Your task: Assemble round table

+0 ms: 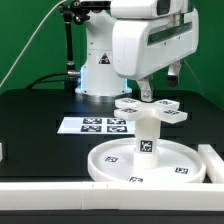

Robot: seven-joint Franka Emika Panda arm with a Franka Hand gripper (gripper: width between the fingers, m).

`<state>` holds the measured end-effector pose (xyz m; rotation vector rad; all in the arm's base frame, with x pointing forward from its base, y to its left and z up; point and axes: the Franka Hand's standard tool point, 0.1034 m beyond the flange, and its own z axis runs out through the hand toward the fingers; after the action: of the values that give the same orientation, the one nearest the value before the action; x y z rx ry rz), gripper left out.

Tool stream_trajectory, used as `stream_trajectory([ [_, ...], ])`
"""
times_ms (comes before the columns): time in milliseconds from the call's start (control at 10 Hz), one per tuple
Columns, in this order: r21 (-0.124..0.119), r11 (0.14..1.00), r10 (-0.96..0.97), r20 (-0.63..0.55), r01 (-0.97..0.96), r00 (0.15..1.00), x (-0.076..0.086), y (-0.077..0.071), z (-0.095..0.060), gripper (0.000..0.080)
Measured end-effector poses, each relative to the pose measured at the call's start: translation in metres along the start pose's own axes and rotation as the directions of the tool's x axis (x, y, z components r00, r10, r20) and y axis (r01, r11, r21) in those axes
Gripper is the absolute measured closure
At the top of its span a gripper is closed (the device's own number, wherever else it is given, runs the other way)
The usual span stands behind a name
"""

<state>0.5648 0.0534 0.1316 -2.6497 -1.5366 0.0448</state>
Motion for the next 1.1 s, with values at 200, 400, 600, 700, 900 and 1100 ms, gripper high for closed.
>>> stream_trajectory([
  [200,-0.024,0.975,-0.221,0.014,0.222,0.975,-0.001,0.003,0.003,0.0151],
  [400,-0.033,0.918,-0.394,0.043,0.396,0.918,-0.005,0.005,0.006,0.0151],
  [600,-0.02,0.881,-0.471,0.068,0.473,0.879,-0.011,0.004,0.011,0.0151],
  [700,-0.014,0.884,-0.465,0.069,0.467,0.882,-0.014,0.004,0.015,0.0151],
  [900,-0.002,0.89,-0.455,0.071,0.457,0.887,-0.018,0.005,0.022,0.0151],
  [1100,0.006,0.894,-0.448,0.073,0.449,0.891,-0.02,0.004,0.026,0.0151],
])
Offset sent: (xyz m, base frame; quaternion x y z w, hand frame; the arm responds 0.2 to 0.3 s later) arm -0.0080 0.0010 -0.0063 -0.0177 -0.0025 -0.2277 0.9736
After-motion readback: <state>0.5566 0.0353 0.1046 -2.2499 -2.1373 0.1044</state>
